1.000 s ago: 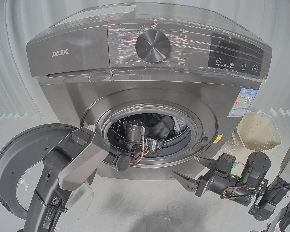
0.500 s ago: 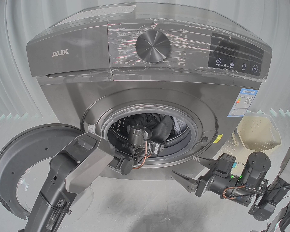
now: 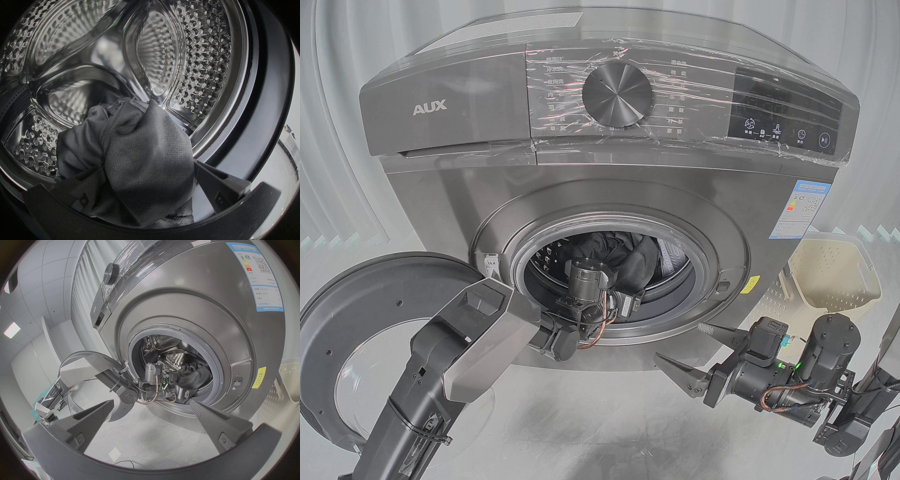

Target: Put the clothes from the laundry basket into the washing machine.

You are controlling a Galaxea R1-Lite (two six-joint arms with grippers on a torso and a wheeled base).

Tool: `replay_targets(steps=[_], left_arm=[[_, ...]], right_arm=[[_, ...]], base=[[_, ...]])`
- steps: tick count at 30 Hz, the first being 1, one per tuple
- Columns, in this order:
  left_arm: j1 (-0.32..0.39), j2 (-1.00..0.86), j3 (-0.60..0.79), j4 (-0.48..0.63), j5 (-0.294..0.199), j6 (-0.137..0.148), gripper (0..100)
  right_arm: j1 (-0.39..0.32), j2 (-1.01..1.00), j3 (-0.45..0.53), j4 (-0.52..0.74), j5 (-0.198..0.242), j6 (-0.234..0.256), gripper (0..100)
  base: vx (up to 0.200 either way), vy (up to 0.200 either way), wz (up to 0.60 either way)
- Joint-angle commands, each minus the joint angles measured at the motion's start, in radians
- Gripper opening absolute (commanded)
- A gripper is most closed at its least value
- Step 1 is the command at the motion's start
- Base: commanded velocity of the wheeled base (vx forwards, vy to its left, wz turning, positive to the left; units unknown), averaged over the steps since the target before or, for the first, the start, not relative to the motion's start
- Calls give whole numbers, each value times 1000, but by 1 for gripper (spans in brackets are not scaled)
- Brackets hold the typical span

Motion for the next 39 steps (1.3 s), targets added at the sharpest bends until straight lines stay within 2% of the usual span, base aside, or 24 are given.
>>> replay_targets(steps=[1,5,10,12,15,20,24,27,30,31,36,39], left_arm=[[1,16,-5,-6,6,-2,0],[4,4,-18,-34,11,-4,0],[24,-18,-72,-80,41,-19,0],[40,-41,-78,-101,49,-42,0],[54,-60,-74,-120,55,-53,0],[65,-60,-92,-126,55,-54,0],[68,-33,-169,-121,57,-57,0],[68,5,-247,-112,75,-68,0],[67,12,-247,-97,83,-68,0],[67,10,-247,-94,83,-68,100],[54,-1,-241,-86,83,-71,100],[42,-50,-167,-81,83,-69,100]], right_arm=[[0,0,0,-1,-1,0,100],[0,-1,0,-1,0,0,100],[0,-1,0,-1,0,0,100],[0,-1,0,-1,0,0,100],[0,0,-1,-1,0,0,100],[2,4,-4,-1,-1,-1,100],[2,4,-4,-1,-1,-1,100],[2,4,-4,-1,-1,-1,100],[2,4,-4,-1,0,-1,100],[2,4,-4,-1,-1,-1,100],[0,2,-4,-1,-1,-1,100],[0,2,-4,-1,-1,-1,100]], base=[[0,0,0],[0,0,0],[0,0,0],[0,0,0],[0,0,0],[0,0,0],[0,0,0],[0,0,0],[0,0,0],[0,0,0],[0,0,0],[0,0,0]])
